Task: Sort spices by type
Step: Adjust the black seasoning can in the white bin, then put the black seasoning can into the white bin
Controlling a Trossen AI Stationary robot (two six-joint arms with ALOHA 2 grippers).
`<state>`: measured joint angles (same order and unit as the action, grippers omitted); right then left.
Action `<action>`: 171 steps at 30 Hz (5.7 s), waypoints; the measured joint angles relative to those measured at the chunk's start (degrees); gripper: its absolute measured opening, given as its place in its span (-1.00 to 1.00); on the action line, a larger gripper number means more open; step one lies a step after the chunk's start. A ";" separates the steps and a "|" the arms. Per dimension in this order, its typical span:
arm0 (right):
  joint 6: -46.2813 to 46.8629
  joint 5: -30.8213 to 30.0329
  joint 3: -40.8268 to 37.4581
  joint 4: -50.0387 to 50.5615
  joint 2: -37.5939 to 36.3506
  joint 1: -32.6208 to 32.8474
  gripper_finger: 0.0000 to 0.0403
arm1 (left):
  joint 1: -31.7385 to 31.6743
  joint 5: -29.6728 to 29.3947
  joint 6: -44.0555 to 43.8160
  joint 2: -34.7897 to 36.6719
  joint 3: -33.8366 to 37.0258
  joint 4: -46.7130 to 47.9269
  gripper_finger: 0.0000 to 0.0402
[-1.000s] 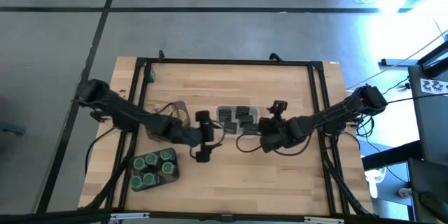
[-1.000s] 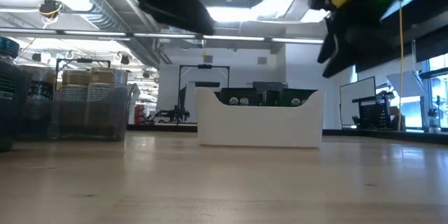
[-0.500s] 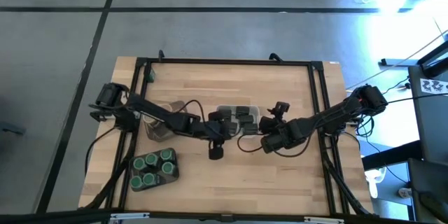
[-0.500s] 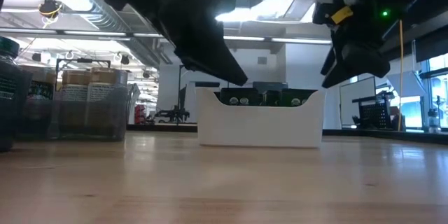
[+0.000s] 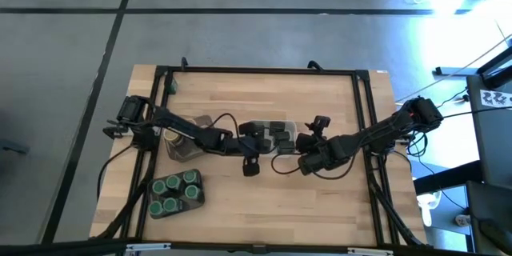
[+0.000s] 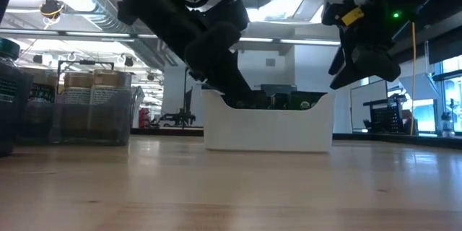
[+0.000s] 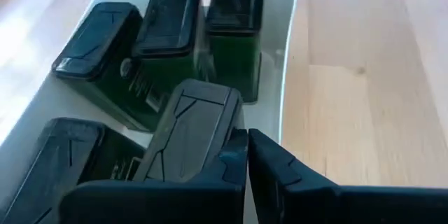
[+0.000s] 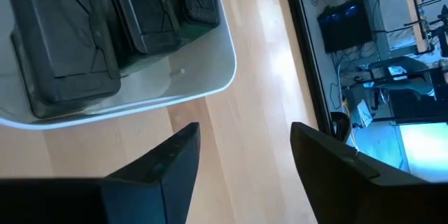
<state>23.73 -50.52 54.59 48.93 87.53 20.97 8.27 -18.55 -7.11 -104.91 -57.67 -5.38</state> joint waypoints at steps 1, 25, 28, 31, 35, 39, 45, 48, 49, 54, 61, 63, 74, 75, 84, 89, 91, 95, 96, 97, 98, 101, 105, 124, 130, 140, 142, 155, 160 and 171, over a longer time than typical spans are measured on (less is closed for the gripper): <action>0.00 0.00 0.00 -0.03 0.00 0.00 0.09 | -0.11 0.25 0.00 0.03 0.00 0.34 -0.96; -1.45 -1.36 0.00 -2.43 0.04 0.00 0.10 | -1.54 -6.46 1.71 0.07 0.06 3.76 -0.96; -1.46 -1.36 0.00 -2.43 0.04 0.00 0.10 | -1.52 0.96 2.80 0.07 0.06 3.71 -0.96; -1.49 -1.36 0.01 -2.43 0.04 0.00 0.10 | -1.43 4.43 2.40 0.05 0.08 3.63 -0.96; -1.49 -1.36 0.02 -2.43 0.04 0.00 0.10 | -1.52 -3.11 2.32 -0.90 -0.03 2.97 -0.96; -1.50 -1.33 0.02 -2.45 0.04 0.00 0.10 | -2.28 -0.38 2.67 -1.62 0.02 3.05 -0.96; -1.57 -1.35 0.02 -2.69 0.07 0.00 0.10 | -3.02 -0.97 2.56 -1.79 -0.12 4.45 -0.96; -1.82 -1.33 0.02 -2.69 0.07 0.00 0.10 | -3.05 -5.95 3.25 -1.88 -0.03 4.65 -0.96; -1.88 -1.33 0.02 -2.69 0.06 0.00 0.10 | -3.07 -6.09 3.71 -1.84 -0.03 4.50 -0.96; -1.92 -1.33 0.00 -2.73 0.06 0.00 0.10 | -2.24 -3.29 4.45 -0.52 -1.80 7.60 -0.96; -3.03 -1.78 0.00 -4.07 0.04 0.00 0.10 | -0.13 -1.83 1.27 6.20 -8.66 24.06 -0.96; -3.27 -1.86 0.00 -4.79 0.04 0.00 0.10 | -0.01 -3.00 -0.17 9.24 -10.72 29.50 -0.96; -4.76 -3.00 -0.02 -4.51 0.04 0.00 0.10 | -3.20 -19.84 -9.86 27.42 -11.96 52.39 -0.96; -4.98 -3.21 -0.02 -4.46 0.04 -0.01 0.10 | -3.73 -20.47 -9.97 28.16 -11.96 53.70 -0.96; -7.96 -5.42 -0.84 -4.31 0.04 -2.15 0.10 | -11.48 -24.19 -11.69 29.09 -11.96 60.75 -0.57; -9.09 -5.92 -4.63 -4.53 0.04 -6.06 0.10 | -18.65 -25.56 -15.23 28.77 -11.94 61.78 -0.09; -9.14 -6.12 -6.43 -5.64 0.04 -7.99 0.10 | -22.40 -26.67 -16.88 28.66 -11.80 62.09 0.09; -9.16 -6.49 -9.23 -7.01 0.04 -11.93 0.10 | -31.87 -26.59 -22.33 27.95 -10.41 62.66 0.40; -9.18 -6.47 -9.87 -7.86 0.04 -12.83 0.10 | -34.59 -25.71 -24.43 27.55 -10.23 63.57 0.46; -9.16 -6.46 -10.35 -8.29 0.04 -13.60 0.10 | -37.04 -24.45 -25.98 27.13 -10.21 64.98 0.51; -9.17 -6.38 -10.68 -8.38 0.04 -14.27 0.10 | -39.29 -22.96 -26.57 26.68 -10.19 66.05 0.54; -9.15 -5.00 -11.34 -8.30 0.04 -15.72 0.10 | -43.78 -19.78 -25.66 25.30 -10.19 67.91 0.59; -9.09 -2.61 -11.37 -8.92 0.04 -16.26 0.10 | -46.25 -19.15 -25.57 24.00 -10.19 68.23 0.59; -15.21 6.43 -11.34 -18.61 0.04 -16.13 0.10 | -52.26 -21.32 -33.39 13.46 -10.19 76.12 0.57; -16.59 8.14 -11.32 -20.37 0.04 -16.13 0.10 | -53.89 -23.36 -34.86 8.89 -10.17 77.70 0.57; -16.59 8.15 -11.32 -20.57 0.04 -16.13 0.10 | -58.00 -23.91 -36.44 4.35 -10.17 78.46 0.57; -16.59 8.14 -11.32 -20.59 0.04 -16.13 0.10 | -58.53 -23.91 -36.53 4.05 -10.17 78.33 0.57; -16.61 8.17 -11.30 -22.66 0.04 -16.13 0.10 | -61.24 -23.76 -36.11 4.05 -9.53 75.14 0.57; -16.59 8.18 -11.30 -22.69 0.04 -16.13 0.10 | -61.53 -24.17 -36.03 4.05 -9.10 74.79 0.57; -16.57 10.14 -11.30 -23.88 0.02 -16.13 0.10 | -61.52 -23.05 -35.38 0.15 -9.05 74.72 0.57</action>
<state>7.16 -40.38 43.29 25.04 87.55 4.84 -53.25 -41.60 -42.50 -104.75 -66.72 69.33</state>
